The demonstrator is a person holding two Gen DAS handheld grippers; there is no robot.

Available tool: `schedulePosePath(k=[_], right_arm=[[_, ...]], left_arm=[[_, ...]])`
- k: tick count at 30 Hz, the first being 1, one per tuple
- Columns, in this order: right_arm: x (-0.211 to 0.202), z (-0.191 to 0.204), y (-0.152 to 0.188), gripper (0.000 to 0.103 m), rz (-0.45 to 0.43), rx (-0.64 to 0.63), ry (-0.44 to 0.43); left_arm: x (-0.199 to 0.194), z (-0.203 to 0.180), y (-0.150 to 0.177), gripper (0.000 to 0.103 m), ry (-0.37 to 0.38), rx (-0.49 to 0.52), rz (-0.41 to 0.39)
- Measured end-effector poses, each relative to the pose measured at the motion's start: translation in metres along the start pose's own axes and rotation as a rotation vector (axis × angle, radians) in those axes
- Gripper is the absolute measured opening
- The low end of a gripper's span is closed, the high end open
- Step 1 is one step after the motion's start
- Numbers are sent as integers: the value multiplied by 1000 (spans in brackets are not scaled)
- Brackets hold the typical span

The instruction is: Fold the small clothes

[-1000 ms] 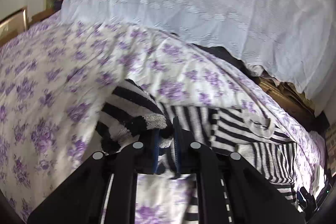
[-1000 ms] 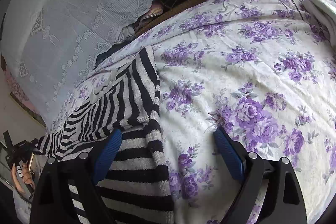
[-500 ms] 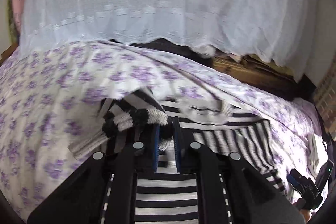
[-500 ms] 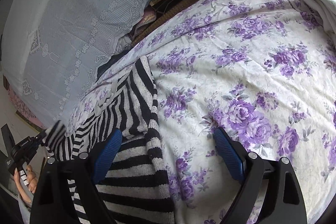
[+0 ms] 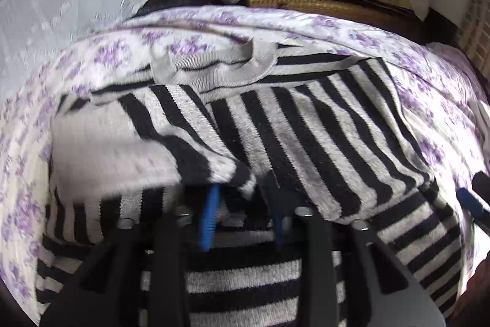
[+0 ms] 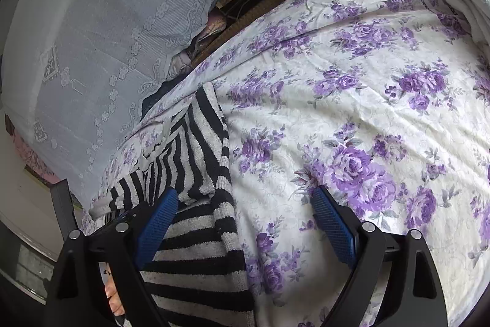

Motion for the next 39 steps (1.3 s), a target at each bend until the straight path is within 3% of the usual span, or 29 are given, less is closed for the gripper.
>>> schedulePosePath(k=[1,2,5,7,11,13,15,18,22,26,29,30,31,33,36,38,39], right_arm=[[0,0,-1,90,1,-2,0],[0,1,-1,90,2,-5,0],[0,6,0,90,4,-33,-1],[-1,11,-1,89,-1,-60,0],[-8,40,5,84,-24,-190,-13],[-12,70,13,84,-33,-310,-6],[-8,103,25,84,-15,-417,1],[9,161,48,84,44,-575,13],[43,229,78,84,73,-805,52],[95,278,111,84,100,-1028,136],[126,291,114,83,60,-1124,249],[131,290,111,77,58,-1122,262],[137,287,103,46,59,-1095,274],[138,274,83,13,67,-983,256],[116,218,30,13,14,-655,221],[116,159,10,22,60,-447,217],[121,134,10,32,117,-381,217]], left_arm=[[-6,0,1,76,9,6,0],[-13,1,1,85,10,8,-9],[-51,4,6,91,46,78,-82],[-76,18,11,96,29,114,-138],[-107,79,15,98,-10,53,-212],[-106,126,15,98,-94,-36,-223],[-86,171,17,98,-144,-156,-165],[-46,207,28,98,-128,-279,-55],[-3,219,49,99,-101,-312,43],[-4,216,50,99,-103,-297,28],[-5,216,51,99,-92,-303,23],[-5,216,51,99,-88,-306,22],[-5,216,51,99,-88,-306,21],[-4,217,52,99,-96,-300,21],[-3,216,51,99,-106,-294,21],[-3,215,51,99,-109,-290,23],[-2,214,52,99,-115,-283,25]])
Point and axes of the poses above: each gripper's, at about its wrist camera, not at the fingertips, and x roughly the way its jaws point, z to its left, y to its underside, the point moved 9 cm from there along x, roughly the way its jaws point, and after that the axes turned 3 degrees about z, right-handed, at the moved point
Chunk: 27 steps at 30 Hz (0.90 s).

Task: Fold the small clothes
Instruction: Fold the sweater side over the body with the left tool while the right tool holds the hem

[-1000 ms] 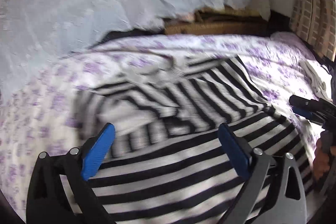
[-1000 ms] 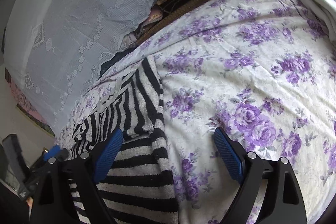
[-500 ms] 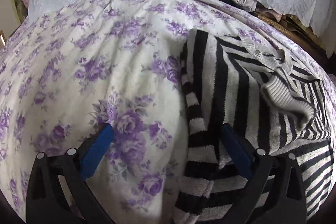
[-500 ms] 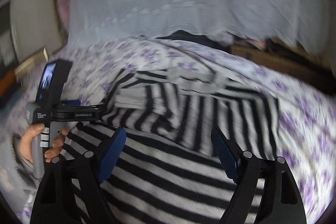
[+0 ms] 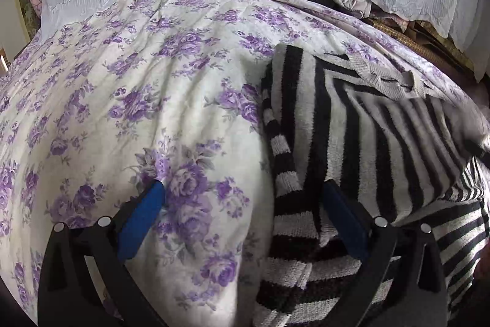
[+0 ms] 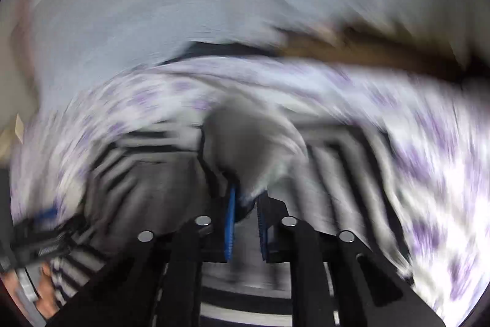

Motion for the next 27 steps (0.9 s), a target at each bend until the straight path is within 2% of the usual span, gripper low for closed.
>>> schedulePosePath(k=[1,2,3,4,5,7,9,11,14,16,18,19,20,21,22,25,26,27], right_arm=[[8,-15,9,31,41,44,-49],[2,-21,11,30,18,64,-129],[-7,-26,11,33,8,72,-130],[-14,-31,9,46,-8,85,-101],[-28,-36,3,50,-60,107,-82],[-43,-30,-6,50,-115,85,-99],[-43,-5,-11,50,-99,-14,-127],[-36,12,-13,50,-89,-63,-122],[-14,28,-24,50,-69,-69,-135],[8,35,-28,49,-31,-71,-120],[39,28,-21,50,37,-85,-60],[51,28,-18,50,34,-108,-60],[51,29,-19,50,21,-119,-56],[49,30,-19,50,19,-120,-53],[45,32,-19,50,11,-129,-47],[22,32,-12,51,-32,-137,-37],[7,35,-6,53,-50,-154,-58],[-2,37,0,59,-60,-179,-66]], left_arm=[[0,-1,0,99,-5,6,-1],[-1,-2,1,99,-10,10,-1],[-2,-1,0,99,-10,10,-2],[-6,0,0,99,-6,3,-4],[-9,0,0,99,-2,-4,-6],[-22,-1,-6,99,40,-37,-20],[-33,-13,-16,98,109,-48,-30],[-35,-32,-25,98,137,-19,-19],[-26,-73,-42,98,146,54,-18],[-9,-92,-51,98,132,100,-2],[18,-95,-56,98,59,121,10],[40,-90,-55,99,6,114,35],[51,-88,-51,99,41,88,56],[52,-84,-51,99,96,41,50],[45,-82,-53,99,114,31,44],[26,-76,-45,98,59,45,6],[18,-76,-39,98,60,53,1],[6,-80,-31,98,101,77,0]])
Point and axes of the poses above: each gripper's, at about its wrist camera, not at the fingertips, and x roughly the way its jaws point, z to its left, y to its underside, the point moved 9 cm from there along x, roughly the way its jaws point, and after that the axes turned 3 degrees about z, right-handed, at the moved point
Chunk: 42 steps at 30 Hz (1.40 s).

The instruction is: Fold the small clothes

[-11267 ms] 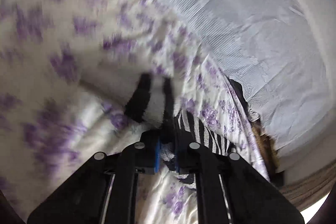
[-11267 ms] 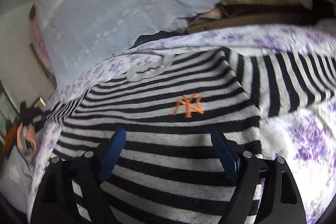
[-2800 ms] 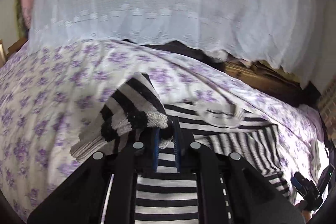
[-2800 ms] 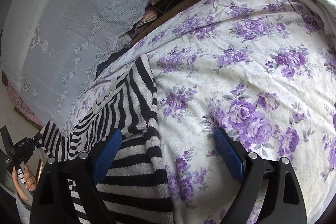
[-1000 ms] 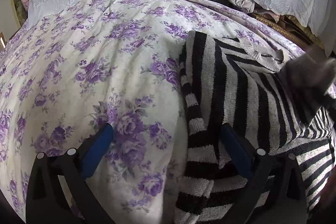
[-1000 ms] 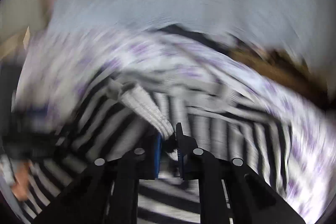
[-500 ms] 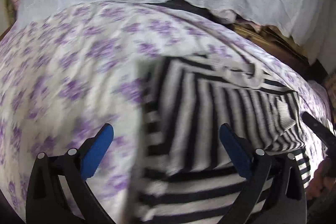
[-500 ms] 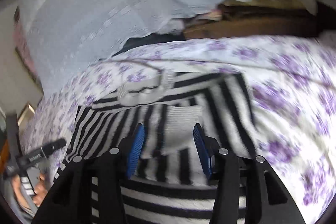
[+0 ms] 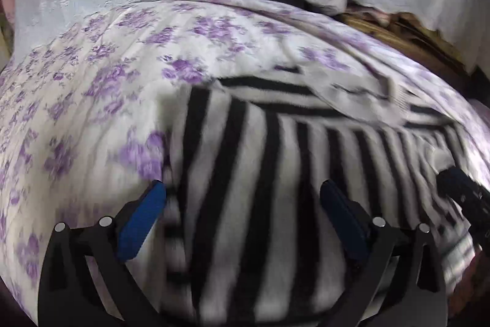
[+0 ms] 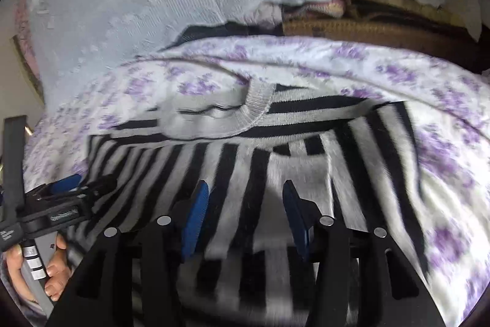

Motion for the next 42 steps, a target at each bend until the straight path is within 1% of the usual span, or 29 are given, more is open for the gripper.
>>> schedulePosePath(k=[1,2,3,4,5,6,7,9,11,13,14,15,17,19,20,22,23,24,25,26,28,30,35,39,42], right_arm=[[-5,-1,7,62,7,-30,17],[-3,-3,15,62,34,-46,30],[5,-3,25,65,76,-58,31],[16,-3,34,66,112,-73,30],[15,-4,33,66,108,-70,31],[12,-3,31,65,102,-66,35],[4,-2,29,65,75,-60,44],[-11,1,32,66,36,-54,31],[-20,6,40,67,38,-70,2],[-17,6,52,74,71,-83,-2],[-12,5,58,76,99,-94,-1],[-12,5,59,76,100,-94,-4],[-31,3,58,76,62,-59,20],[-47,9,66,76,50,-65,-18],[-57,13,76,76,59,-82,-31],[-63,15,97,78,88,-114,-36],[-60,14,114,79,132,-134,-35],[-59,14,126,81,148,-157,-24],[-62,15,129,81,135,-177,-9],[-67,17,129,83,131,-191,6],[-74,20,136,88,130,-206,6],[-78,19,141,88,126,-212,16],[-95,14,161,90,119,-176,-8],[-106,10,172,90,114,-147,-11],[-118,4,176,90,85,-108,-30]], left_arm=[[-7,-4,6,98,15,23,-2],[-11,-5,12,98,6,50,-4],[-10,-5,18,99,-21,77,3],[-1,-4,26,99,-42,88,30],[5,-3,28,99,-32,76,46],[7,0,27,99,3,32,67],[3,4,27,99,22,-12,74],[-12,10,32,98,30,-52,52],[-28,9,43,98,30,-18,28],[-27,9,61,98,1,24,62],[-26,9,67,99,-5,28,70],[-27,11,73,99,-3,28,78],[-38,15,76,98,-6,10,67],[-58,11,87,98,30,10,41],[-66,9,97,98,36,20,40],[-74,2,121,98,43,64,71],[-75,-2,130,98,41,82,86],[-76,-4,141,98,24,107,94],[-78,-5,146,98,8,121,88],[-82,-4,149,98,-6,126,80],[-89,-5,155,98,-21,127,66],[-95,-5,165,98,-29,127,59],[-109,-6,180,98,-66,152,24],[-118,-8,189,98,-118,185,-7],[-125,-9,192,98,-146,202,-33]])
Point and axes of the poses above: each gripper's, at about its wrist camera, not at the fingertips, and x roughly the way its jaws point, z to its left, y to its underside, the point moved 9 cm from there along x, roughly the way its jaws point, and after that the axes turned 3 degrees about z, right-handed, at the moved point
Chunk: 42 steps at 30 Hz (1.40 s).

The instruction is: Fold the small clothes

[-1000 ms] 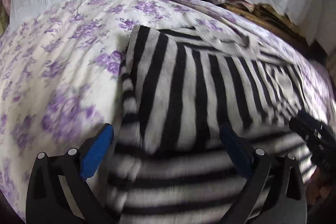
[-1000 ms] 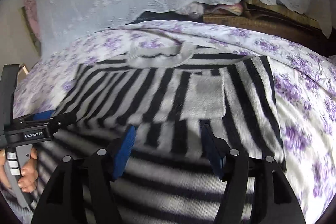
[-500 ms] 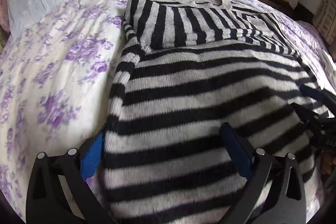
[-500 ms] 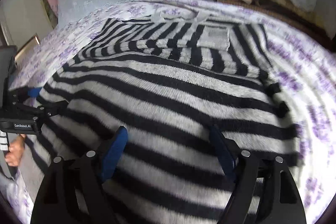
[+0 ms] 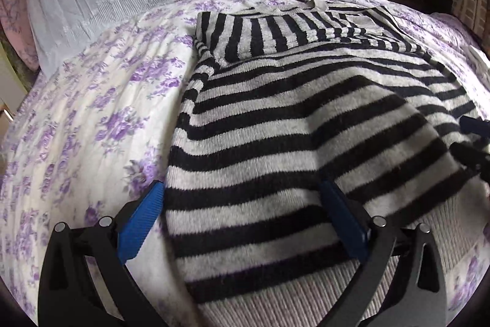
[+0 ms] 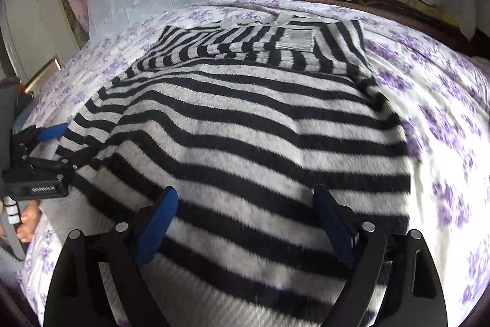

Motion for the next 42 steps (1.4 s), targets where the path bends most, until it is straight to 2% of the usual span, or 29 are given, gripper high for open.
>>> schedulePosePath(k=[6,13,18,19,21,27,29,35,39,42], right_arm=[[-39,-24,3,90,-135,127,-45],[-44,-56,8,90,-149,262,-93],[-46,-69,13,90,-155,309,-85],[-46,-71,14,90,-154,324,-87],[-46,-77,17,90,-152,355,-92],[-46,-85,24,90,-144,399,-130],[-46,-87,25,90,-145,415,-151],[-45,-81,28,89,-145,416,-184],[-45,-77,29,81,-135,423,-227],[-44,-77,31,77,-124,440,-257]], left_arm=[[-19,1,7,98,7,-4,-47],[-25,5,14,98,70,-42,-43],[-23,11,23,98,159,-103,-5],[-22,11,25,98,196,-114,8],[-23,9,29,98,322,-149,38],[-28,18,33,98,590,-267,75],[-28,21,33,98,636,-290,83],[-31,11,31,97,673,-269,80],[-36,-1,33,94,689,-220,81],[-32,-2,32,81,678,-217,88]])
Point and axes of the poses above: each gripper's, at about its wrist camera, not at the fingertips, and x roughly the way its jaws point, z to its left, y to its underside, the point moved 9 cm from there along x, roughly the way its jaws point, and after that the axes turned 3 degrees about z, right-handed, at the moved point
